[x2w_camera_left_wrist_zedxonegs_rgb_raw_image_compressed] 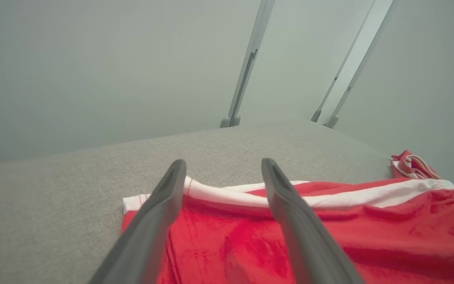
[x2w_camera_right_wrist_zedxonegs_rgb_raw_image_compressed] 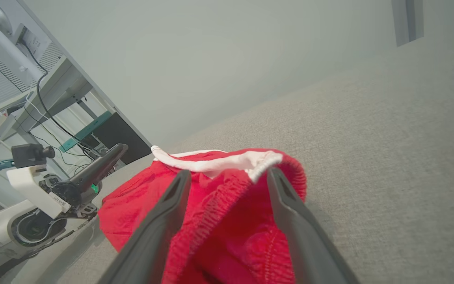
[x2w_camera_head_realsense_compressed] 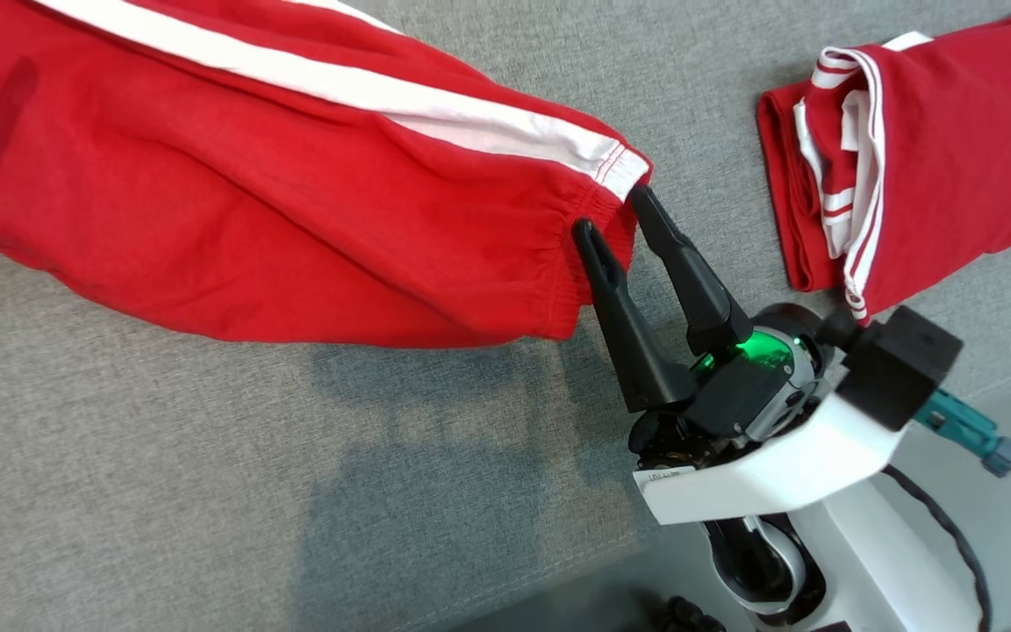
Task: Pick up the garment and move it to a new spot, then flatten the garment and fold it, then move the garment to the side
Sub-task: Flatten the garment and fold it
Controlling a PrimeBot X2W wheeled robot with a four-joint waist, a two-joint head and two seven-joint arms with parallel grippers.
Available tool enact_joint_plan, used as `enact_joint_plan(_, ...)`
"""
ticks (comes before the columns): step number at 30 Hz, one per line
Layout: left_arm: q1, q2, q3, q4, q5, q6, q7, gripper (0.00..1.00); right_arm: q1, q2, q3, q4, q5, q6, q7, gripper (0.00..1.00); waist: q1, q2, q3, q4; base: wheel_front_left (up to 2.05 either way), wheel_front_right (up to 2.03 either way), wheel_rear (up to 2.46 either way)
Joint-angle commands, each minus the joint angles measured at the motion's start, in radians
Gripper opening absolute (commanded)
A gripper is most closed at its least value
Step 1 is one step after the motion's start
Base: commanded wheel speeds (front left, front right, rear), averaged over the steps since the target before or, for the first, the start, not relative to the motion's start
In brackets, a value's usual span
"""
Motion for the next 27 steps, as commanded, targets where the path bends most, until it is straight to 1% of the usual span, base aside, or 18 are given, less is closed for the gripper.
enact_joint_plan(1, -0.004, 0.033, 0.057, -0.006, 0.006, 0.004, -0.005, 1.0, 0.031, -0.002, 0.01, -0.001, -0.014, 0.001, -0.011, 1.0, 0.0, 0.0, -0.02, 0.007, 0.0, 0.0, 0.0)
enact_joint_plan(3, 0.02, 0.011, 0.066, 0.012, 0.023, 0.004, -0.005, 1.0, 0.047, -0.002, 0.0, 0.031, -0.038, 0.001, -0.011, 1.0, 0.0, 0.0, -0.041, 0.015, 0.0, 0.0, 0.0)
enact_joint_plan(6, 0.06, -0.042, 0.094, 0.045, 0.051, 0.004, -0.005, 1.0, 0.071, -0.002, -0.039, 0.063, -0.075, 0.001, -0.011, 1.0, 0.0, 0.0, -0.08, 0.031, 0.0, 0.0, 0.0)
enact_joint_plan(10, 0.125, -0.13, 0.135, 0.089, 0.104, 0.004, -0.005, 1.0, 0.104, -0.002, -0.099, 0.075, -0.142, 0.001, -0.011, 1.0, 0.0, 0.0, -0.139, 0.059, 0.0, 0.0, 0.0)
enact_joint_plan(15, 0.197, -0.238, 0.182, 0.137, 0.185, 0.004, -0.005, 1.0, 0.148, -0.002, -0.169, 0.082, -0.253, 0.001, -0.011, 1.0, 0.0, 0.0, -0.216, 0.091, 0.0, 0.0, 0.0)
enact_joint_plan(22, 0.272, -0.372, 0.234, 0.205, 0.291, 0.004, -0.005, 1.0, 0.195, -0.002, -0.255, 0.117, -0.346, 0.001, -0.011, 1.0, 0.0, 0.0, -0.324, 0.135, 0.0, 0.0, 0.0)
enact_joint_plan(23, 0.294, -0.409, 0.252, 0.226, 0.315, 0.004, -0.005, 1.0, 0.202, -0.002, -0.274, 0.137, -0.369, 0.001, -0.011, 1.0, 0.0, 0.0, -0.355, 0.146, 0.0, 0.0, 0.0)
enact_joint_plan(27, 0.337, -0.478, 0.277, 0.27, 0.368, 0.004, -0.005, 1.0, 0.225, -0.002, -0.327, 0.167, -0.398, 0.001, -0.011, 1.0, 0.0, 0.0, -0.412, 0.166, 0.0, 0.0, 0.0)
